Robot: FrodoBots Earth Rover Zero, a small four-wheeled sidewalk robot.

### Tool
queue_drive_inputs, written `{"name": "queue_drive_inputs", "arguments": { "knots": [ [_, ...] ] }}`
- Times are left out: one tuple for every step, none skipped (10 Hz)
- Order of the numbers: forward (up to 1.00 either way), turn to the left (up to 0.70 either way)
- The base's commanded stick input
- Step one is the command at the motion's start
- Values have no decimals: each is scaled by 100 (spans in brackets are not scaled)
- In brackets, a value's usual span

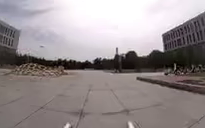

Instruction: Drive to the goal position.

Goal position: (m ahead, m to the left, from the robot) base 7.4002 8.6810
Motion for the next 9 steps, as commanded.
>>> {"name": "queue_drive_inputs", "arguments": {
  "knots": [
    [45,27],
    [45,27],
    [45,27],
    [45,27],
    [45,27],
    [45,27],
    [45,27],
    [45,27],
    [45,27]
  ]
}}
